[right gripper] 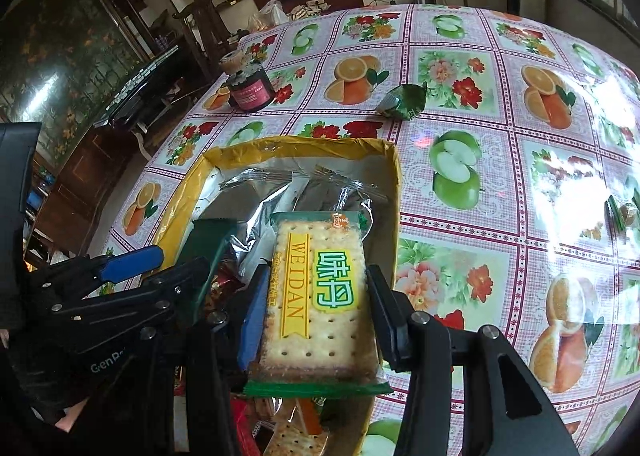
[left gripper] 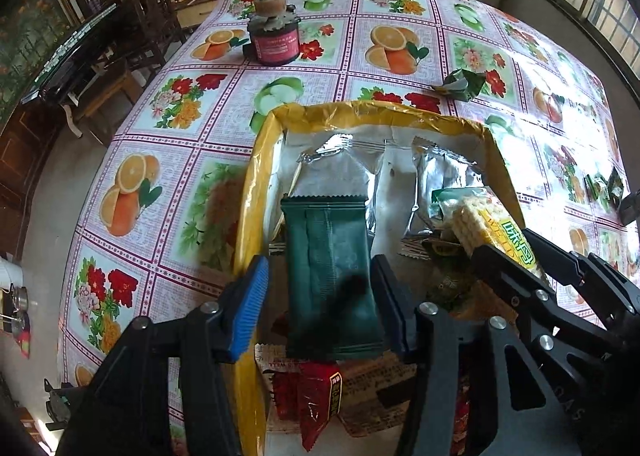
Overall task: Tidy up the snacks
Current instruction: 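Carry the green packet into the tray with the left gripper while the right carries the WEIDAN crackers, then grasp the green garlic pea packet with the right gripper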
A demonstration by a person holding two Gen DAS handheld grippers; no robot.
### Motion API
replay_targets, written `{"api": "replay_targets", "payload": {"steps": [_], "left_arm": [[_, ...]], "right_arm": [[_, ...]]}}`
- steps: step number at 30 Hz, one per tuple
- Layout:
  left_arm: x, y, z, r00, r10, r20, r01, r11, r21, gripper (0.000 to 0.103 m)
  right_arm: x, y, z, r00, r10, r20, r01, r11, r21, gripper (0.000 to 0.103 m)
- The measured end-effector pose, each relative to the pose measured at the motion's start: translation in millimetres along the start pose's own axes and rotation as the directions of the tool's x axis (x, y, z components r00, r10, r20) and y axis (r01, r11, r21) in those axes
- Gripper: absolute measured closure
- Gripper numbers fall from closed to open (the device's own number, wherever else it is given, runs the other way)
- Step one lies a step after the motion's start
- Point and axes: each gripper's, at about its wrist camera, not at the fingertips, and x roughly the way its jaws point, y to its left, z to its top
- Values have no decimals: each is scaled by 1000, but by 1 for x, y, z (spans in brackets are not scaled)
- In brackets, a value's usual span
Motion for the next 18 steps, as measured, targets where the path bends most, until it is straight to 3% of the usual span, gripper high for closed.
{"api": "replay_targets", "payload": {"steps": [8,12,15,18], "left_arm": [[-17,1,-1,1000,2,29,-2,1000,-27,38],[-32,0,0,998,0,60,3,999,-50,38],[-44,-9,1,997,-11,82,14,999,-42,37],[-55,-27,2,995,-27,96,29,999,-19,37]], "right_arm": [[-18,-5,1,999,-22,44,21,1000,17,51],[-45,-36,3,991,-50,121,40,995,87,51],[-69,-81,11,973,-149,179,121,980,160,49],[-88,-143,19,943,-280,180,230,940,253,47]]}}
